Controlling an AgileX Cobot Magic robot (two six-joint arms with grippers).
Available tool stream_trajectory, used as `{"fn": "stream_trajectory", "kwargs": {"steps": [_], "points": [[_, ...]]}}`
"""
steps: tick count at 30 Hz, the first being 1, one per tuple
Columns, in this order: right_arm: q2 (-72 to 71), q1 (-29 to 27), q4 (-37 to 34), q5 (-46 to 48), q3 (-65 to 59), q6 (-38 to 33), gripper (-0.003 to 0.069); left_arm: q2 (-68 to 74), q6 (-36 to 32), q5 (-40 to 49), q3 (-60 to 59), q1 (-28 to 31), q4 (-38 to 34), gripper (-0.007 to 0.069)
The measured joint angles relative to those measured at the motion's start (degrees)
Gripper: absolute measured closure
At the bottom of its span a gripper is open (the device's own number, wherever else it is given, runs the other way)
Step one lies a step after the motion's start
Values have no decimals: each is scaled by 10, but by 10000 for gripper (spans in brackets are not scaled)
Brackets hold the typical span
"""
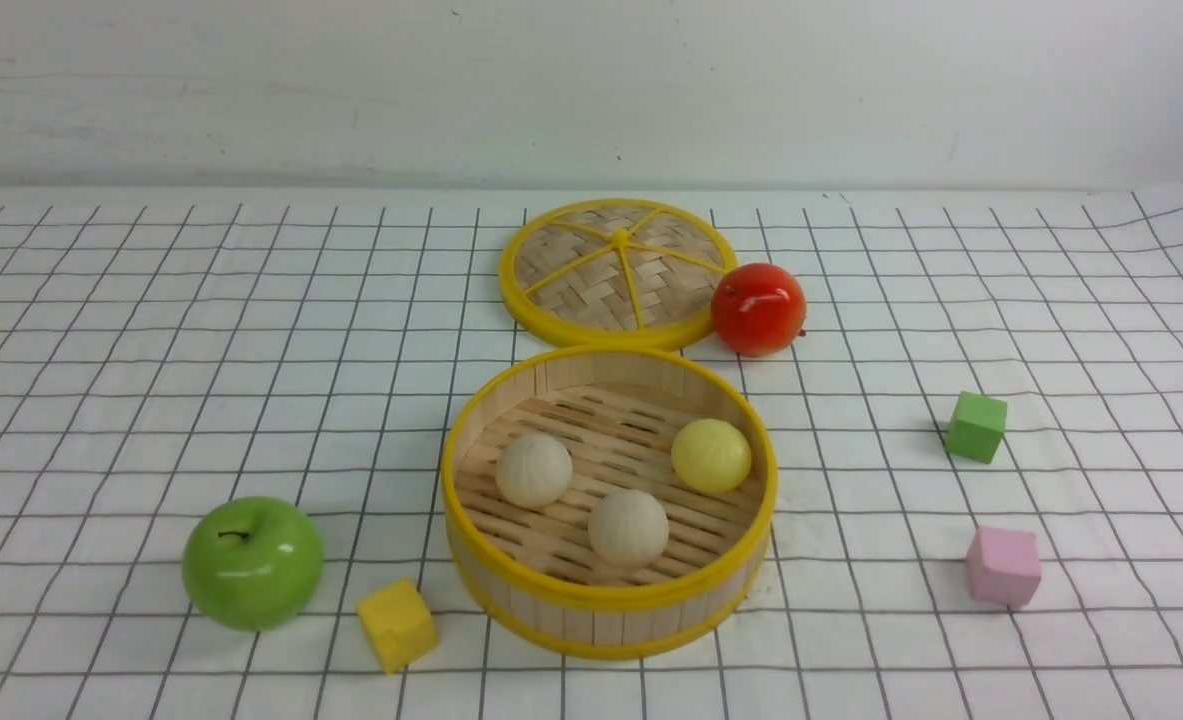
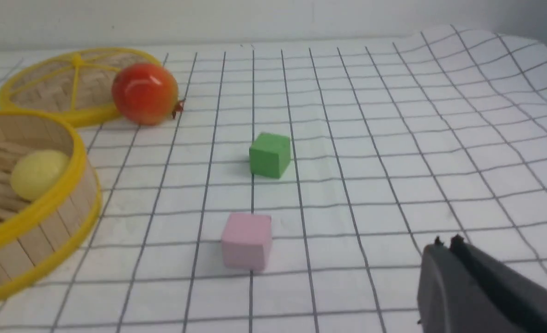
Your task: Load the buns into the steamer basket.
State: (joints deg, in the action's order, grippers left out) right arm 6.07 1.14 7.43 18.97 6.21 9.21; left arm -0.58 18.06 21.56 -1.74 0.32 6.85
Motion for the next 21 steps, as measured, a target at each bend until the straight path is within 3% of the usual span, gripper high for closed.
{"fn": "stream_trajectory", "kwargs": {"steps": [3,4,21], "points": [[-38,0,1,-8,-58,0,665,0,0,0,0,0,0,428],[-58,-1,1,32,-73,0,664,0,0,1,0,0,0,428],[-67,-6,6,36,-73,0,650,0,0,2,0,0,0,417]]}}
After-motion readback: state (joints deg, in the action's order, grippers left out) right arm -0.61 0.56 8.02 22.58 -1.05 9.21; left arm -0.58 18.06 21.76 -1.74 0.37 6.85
